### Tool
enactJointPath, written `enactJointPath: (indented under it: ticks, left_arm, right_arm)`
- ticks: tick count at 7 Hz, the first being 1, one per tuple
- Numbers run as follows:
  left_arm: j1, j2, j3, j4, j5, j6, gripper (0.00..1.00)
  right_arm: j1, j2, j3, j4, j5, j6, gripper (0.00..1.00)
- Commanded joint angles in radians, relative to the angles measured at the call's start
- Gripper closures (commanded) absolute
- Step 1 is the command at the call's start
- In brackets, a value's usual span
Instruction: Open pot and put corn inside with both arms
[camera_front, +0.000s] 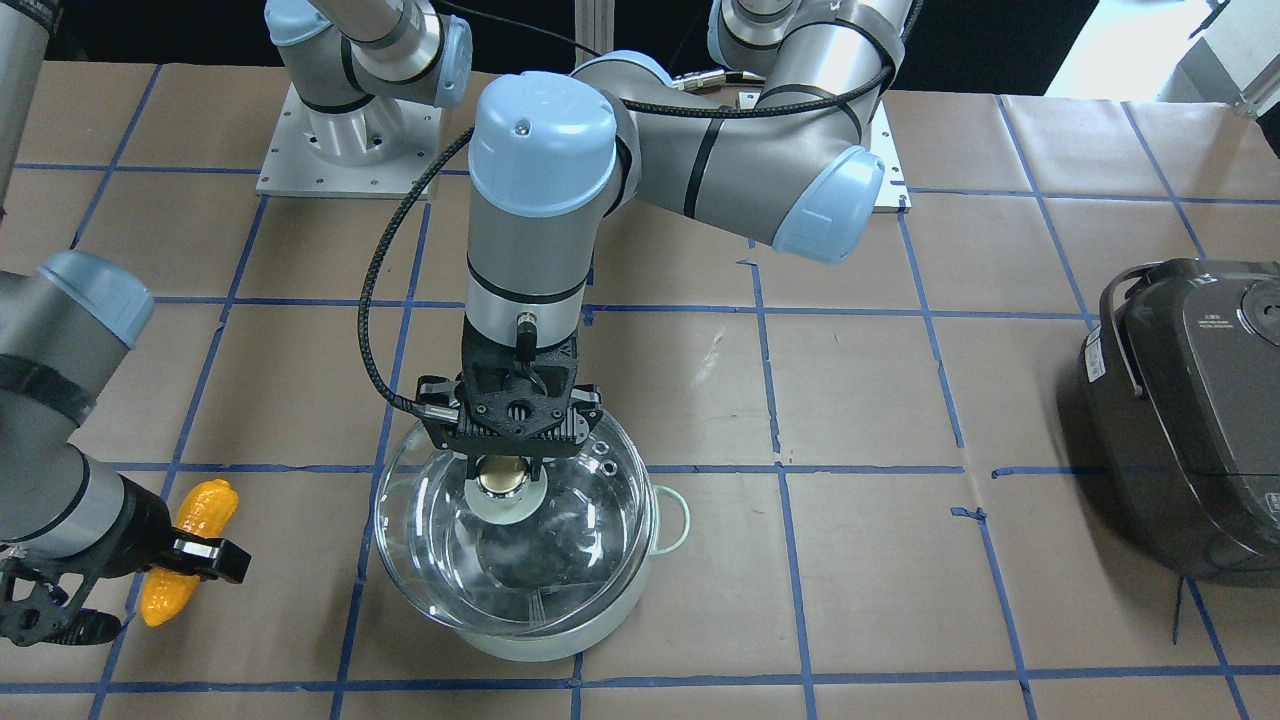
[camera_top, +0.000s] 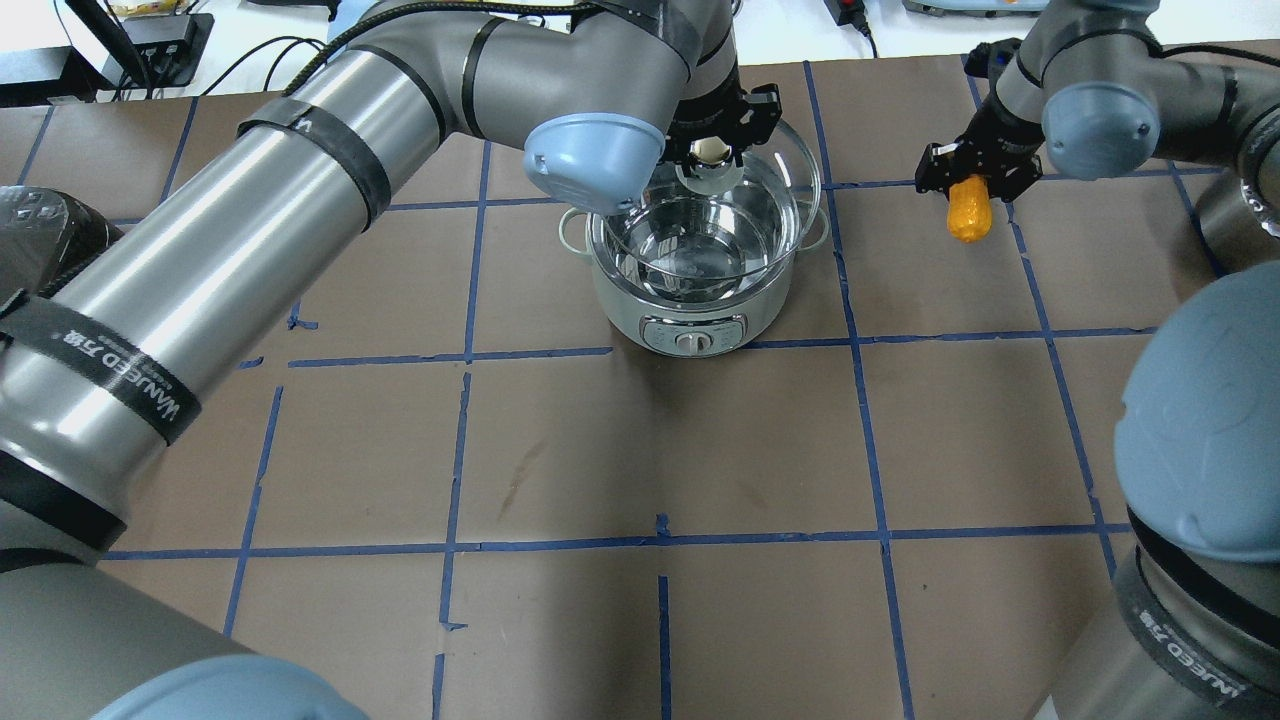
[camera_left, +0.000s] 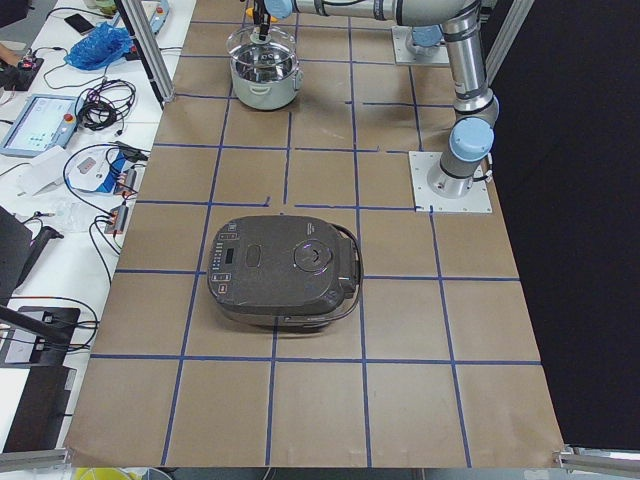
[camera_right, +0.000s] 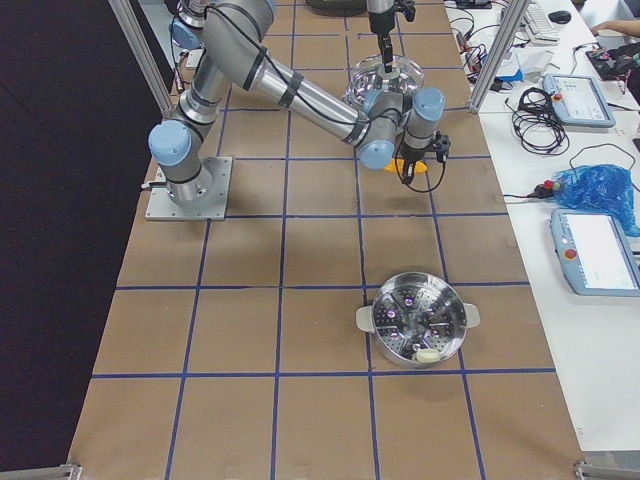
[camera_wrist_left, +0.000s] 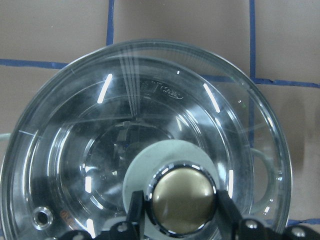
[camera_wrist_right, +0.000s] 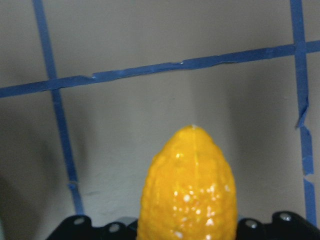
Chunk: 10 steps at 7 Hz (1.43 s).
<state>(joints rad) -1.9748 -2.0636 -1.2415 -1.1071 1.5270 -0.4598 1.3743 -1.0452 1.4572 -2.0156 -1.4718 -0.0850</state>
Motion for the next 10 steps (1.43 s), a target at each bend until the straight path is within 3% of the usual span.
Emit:
enactJointPath:
  ticks: [1, 2, 4, 5, 6, 8, 9, 10]
  left_arm:
    - [0.106, 0.096, -0.001, -0.141, -0.004, 0.214, 0.92]
    - [0.196, 0.144, -0.015, -0.211, -0.039, 0.325, 0.92]
    - [0.394, 0.137, -0.024, -0.266, -0.051, 0.597, 0.92]
    - [0.468, 0.135, -0.039, -0.257, -0.044, 0.722, 0.96]
    - [0.532, 0.119, -0.068, -0.246, -0.057, 0.772, 0.97]
    - [0.568, -0.001, -0.166, -0.092, -0.067, 0.800, 0.97]
    - [0.600, -0.009, -0.223, -0.041, -0.079, 0.829, 0.97]
    - [0.629, -0.019, -0.264, -0.031, -0.143, 0.912, 0.97]
  right_arm:
    - [0.163, -0.068, -0.034, 0.043, -0.005, 0.138, 0.93]
    - [0.251, -0.064, -0.052, 0.035, -0.008, 0.228, 0.93]
    - [0.372, -0.023, -0.067, 0.005, -0.008, 0.328, 0.93]
    - [0.412, 0.028, -0.077, -0.077, -0.015, 0.338, 0.93]
    - [0.428, 0.068, -0.075, -0.110, -0.078, 0.337, 0.93]
    - [0.433, 0.111, -0.069, -0.114, -0.078, 0.330, 0.88]
    - [0.436, 0.119, -0.072, -0.115, -0.076, 0.326, 0.69]
    - [0.434, 0.110, -0.074, -0.107, -0.078, 0.317, 0.06]
